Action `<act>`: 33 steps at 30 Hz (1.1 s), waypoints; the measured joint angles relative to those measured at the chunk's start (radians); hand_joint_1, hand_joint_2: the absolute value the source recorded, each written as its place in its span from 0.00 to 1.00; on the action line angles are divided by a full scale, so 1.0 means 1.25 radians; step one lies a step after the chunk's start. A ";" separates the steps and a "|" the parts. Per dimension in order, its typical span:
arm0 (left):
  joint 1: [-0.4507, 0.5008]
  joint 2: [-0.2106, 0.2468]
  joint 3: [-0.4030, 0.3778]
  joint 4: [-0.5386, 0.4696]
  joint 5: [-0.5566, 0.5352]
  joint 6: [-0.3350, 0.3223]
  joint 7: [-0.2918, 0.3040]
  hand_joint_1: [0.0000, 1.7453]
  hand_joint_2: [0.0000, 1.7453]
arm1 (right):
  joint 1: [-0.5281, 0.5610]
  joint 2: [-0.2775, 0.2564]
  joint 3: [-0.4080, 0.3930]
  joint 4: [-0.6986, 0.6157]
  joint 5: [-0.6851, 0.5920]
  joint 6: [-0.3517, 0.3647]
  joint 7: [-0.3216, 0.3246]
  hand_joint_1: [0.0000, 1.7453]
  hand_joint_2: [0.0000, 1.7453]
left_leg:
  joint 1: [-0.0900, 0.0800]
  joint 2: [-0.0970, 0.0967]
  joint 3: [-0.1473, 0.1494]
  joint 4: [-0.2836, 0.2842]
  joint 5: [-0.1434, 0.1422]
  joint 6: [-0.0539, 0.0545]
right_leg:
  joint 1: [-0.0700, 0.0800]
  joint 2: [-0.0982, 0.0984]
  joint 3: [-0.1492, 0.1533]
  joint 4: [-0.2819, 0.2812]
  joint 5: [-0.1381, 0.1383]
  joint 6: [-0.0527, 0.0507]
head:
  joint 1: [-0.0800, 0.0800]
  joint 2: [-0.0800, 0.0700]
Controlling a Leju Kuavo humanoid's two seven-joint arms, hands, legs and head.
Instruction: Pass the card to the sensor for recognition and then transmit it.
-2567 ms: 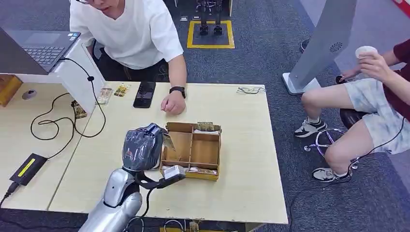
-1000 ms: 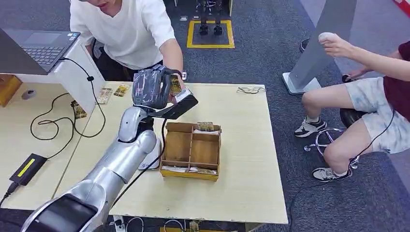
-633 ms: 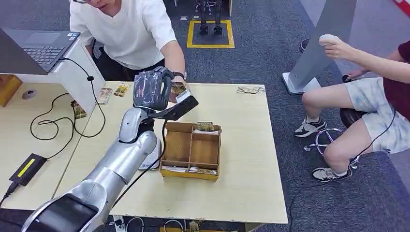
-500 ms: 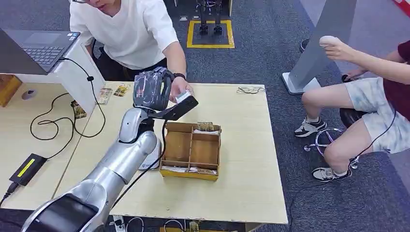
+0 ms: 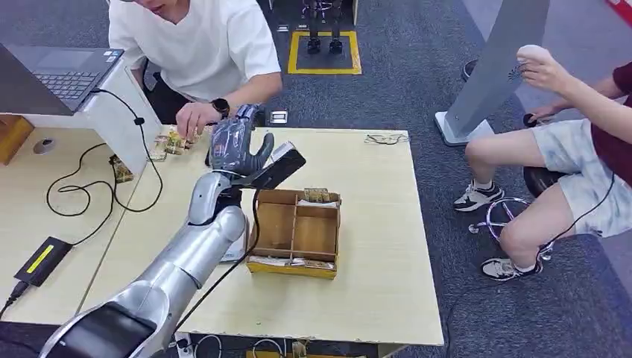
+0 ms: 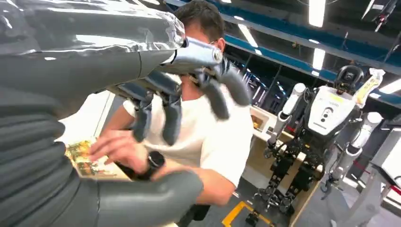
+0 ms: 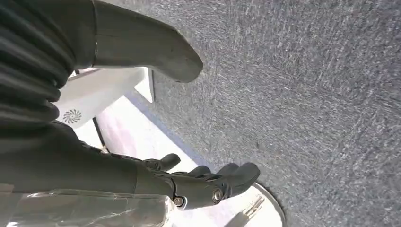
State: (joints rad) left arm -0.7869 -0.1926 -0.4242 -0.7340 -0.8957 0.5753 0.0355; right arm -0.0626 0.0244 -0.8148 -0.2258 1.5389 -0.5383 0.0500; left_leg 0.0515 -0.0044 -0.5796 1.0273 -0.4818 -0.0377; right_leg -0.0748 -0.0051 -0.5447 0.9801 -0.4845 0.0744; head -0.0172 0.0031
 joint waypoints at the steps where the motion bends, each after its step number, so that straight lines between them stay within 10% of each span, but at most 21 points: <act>1: 0.003 0.000 0.000 0.000 0.001 0.000 -0.001 0.00 1.00 | 0.000 0.000 0.000 0.000 -0.001 0.000 0.000 0.00 1.00 | 0.000 0.000 0.000 0.000 0.000 0.000 | 0.000 0.000 0.000 0.000 0.000 0.000 | 0.000 0.000; 4: 0.012 0.001 0.000 -0.002 -0.007 0.005 -0.002 0.00 1.00 | -0.001 0.000 -0.004 0.000 -0.042 0.008 -0.028 0.00 1.00 | 0.000 0.000 0.000 0.000 0.000 0.000 | 0.000 0.000 0.000 0.000 0.000 0.000 | 0.000 0.000; 5: 0.017 0.001 0.000 -0.009 -0.007 0.005 -0.002 0.00 0.00 | -0.001 0.000 -0.009 0.000 -0.054 0.009 -0.038 0.00 1.00 | 0.000 0.000 0.000 0.000 0.000 0.000 | 0.000 0.000 0.000 0.000 0.000 0.000 | 0.000 0.000; 16: 0.105 0.017 0.000 -0.205 0.077 0.020 -0.077 0.00 0.00 | 0.006 0.000 -0.028 0.000 -0.089 0.002 -0.059 0.00 1.00 | 0.000 0.000 0.000 0.000 0.000 0.000 | 0.000 0.000 0.000 0.000 0.000 0.000 | 0.000 0.000; 17: 0.115 0.020 0.000 -0.224 0.078 0.025 -0.081 0.00 1.00 | 0.008 0.000 -0.029 0.000 -0.091 0.000 -0.060 0.00 1.00 | 0.000 0.000 0.000 0.000 0.000 0.000 | 0.000 0.000 0.000 0.000 0.000 0.000 | 0.000 0.000; 33: 0.257 0.068 -0.002 -0.450 0.013 0.092 -0.101 0.00 1.00 | 0.030 0.000 -0.052 0.000 -0.105 -0.007 -0.068 0.00 1.00 | 0.000 0.000 0.000 0.000 0.000 0.000 | 0.000 0.000 0.000 0.000 0.000 0.000 | 0.000 0.000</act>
State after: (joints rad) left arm -0.4661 -0.1072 -0.4269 -1.2963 -0.8793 0.6909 -0.0912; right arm -0.0248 0.0248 -0.8793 -0.2262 1.4080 -0.5467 -0.0355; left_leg 0.0515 -0.0043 -0.5799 1.0271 -0.4818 -0.0377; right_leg -0.0748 -0.0051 -0.5449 0.9801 -0.4846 0.0744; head -0.0168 0.0031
